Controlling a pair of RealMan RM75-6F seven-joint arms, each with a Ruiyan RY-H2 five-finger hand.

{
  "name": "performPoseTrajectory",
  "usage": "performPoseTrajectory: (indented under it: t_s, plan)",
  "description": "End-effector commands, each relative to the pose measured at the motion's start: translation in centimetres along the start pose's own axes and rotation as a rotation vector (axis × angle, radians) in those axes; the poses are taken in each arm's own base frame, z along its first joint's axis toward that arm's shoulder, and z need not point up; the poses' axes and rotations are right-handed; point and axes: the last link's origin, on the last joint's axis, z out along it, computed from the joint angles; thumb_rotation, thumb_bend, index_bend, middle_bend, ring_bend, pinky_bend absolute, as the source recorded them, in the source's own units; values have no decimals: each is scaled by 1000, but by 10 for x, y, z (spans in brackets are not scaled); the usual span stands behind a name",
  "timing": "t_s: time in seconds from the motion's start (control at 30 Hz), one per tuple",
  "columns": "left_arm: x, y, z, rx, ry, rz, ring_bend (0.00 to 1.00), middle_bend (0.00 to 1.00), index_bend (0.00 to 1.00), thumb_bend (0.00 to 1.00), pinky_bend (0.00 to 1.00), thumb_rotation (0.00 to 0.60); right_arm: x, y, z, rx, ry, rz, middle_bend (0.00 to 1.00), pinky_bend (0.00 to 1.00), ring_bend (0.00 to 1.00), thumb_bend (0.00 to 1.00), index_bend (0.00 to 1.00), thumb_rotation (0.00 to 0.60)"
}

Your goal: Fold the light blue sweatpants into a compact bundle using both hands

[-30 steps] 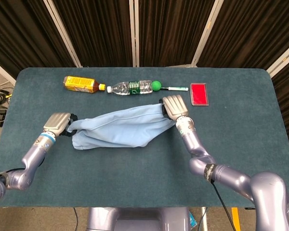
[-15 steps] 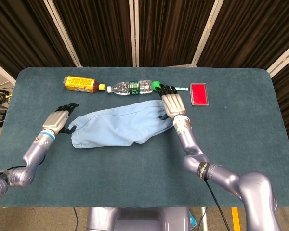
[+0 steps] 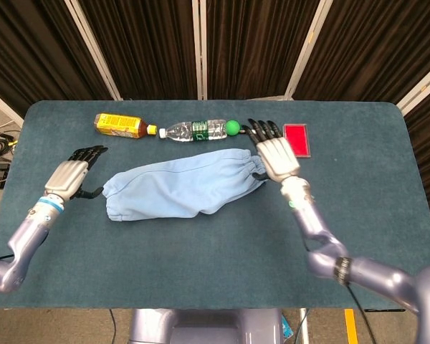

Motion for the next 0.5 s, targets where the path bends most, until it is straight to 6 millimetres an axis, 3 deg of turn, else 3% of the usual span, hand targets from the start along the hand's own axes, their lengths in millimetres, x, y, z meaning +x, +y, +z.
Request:
performPoseTrajectory:
  t_s: [0.03, 0.27, 0.5]
  plan:
    - [6, -12, -41, -104, 17, 64, 0, 0, 0, 304, 0, 600, 17, 44, -66, 0, 34, -29, 0, 0, 0, 0, 0, 600]
    - [-11, -26, -57, -194, 7, 147, 0, 0, 0, 300, 0, 600, 25, 76, -140, -55, 44, 31, 0, 0, 0, 0, 0, 600]
    - [-32, -31, -59, -246, -48, 251, 0, 0, 0, 300, 0, 600, 24, 93, -191, -139, 55, 91, 0, 0, 0, 0, 0, 600]
